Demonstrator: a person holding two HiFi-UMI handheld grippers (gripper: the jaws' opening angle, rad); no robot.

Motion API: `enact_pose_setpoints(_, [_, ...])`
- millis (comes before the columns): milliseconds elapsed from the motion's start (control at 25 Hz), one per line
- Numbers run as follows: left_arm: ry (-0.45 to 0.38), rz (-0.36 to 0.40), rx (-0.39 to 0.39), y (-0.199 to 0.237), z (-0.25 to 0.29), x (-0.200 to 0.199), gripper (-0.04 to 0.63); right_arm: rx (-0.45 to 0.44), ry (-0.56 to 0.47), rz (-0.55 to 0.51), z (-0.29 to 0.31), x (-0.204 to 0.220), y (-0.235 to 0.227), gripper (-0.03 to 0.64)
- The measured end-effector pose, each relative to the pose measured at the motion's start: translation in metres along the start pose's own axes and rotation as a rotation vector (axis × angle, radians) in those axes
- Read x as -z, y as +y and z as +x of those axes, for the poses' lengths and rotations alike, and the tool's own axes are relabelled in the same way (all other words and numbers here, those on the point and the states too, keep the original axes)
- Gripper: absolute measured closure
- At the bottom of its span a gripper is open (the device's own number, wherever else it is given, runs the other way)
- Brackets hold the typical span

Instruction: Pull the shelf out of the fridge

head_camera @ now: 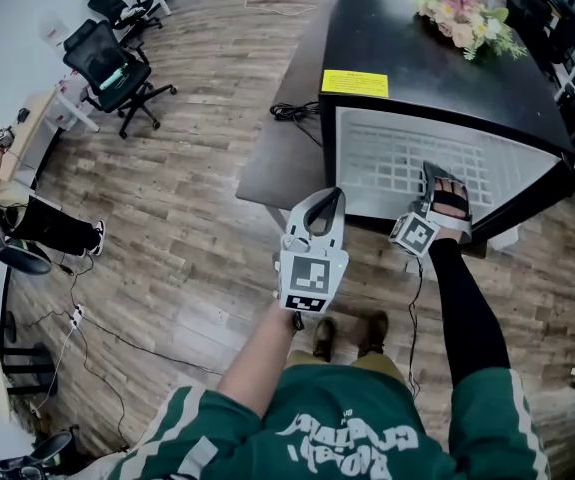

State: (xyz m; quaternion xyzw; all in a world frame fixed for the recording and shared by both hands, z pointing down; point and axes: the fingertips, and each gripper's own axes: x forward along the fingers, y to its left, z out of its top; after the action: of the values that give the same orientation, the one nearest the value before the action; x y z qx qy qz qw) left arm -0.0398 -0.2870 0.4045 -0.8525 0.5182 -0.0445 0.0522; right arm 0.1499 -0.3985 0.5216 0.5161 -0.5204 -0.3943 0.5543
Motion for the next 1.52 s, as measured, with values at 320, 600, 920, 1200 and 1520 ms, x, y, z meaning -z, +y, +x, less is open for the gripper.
enact_pose_setpoints(320, [-0.005,-0.002,0.004,-0.001,0.001,-0.002,0.58,0.004,-0.011,-0.002,-0.007,0.0,-0.001,0.574])
enact_pose_setpoints(600, [-0.007,0.001,0.015,-0.005,0.002,-0.002,0.58,0.025,-0.003,-0.024,-0.012,0.003,0.0,0.574])
enact_pose_setpoints(920, [-0.013,0.008,0.013,0.001,-0.001,-0.007,0.58,0.018,-0.018,-0.006,-0.018,0.0,-0.001,0.574])
enact_pose_setpoints(1200, [-0.015,0.01,0.024,0.002,0.0,-0.007,0.58,0.027,-0.017,-0.031,-0.021,0.003,0.003,0.574])
enact_pose_setpoints(1520, [-0.021,0.013,0.044,-0.005,-0.002,-0.008,0.58,0.024,-0.034,-0.019,-0.032,0.003,0.004,0.572])
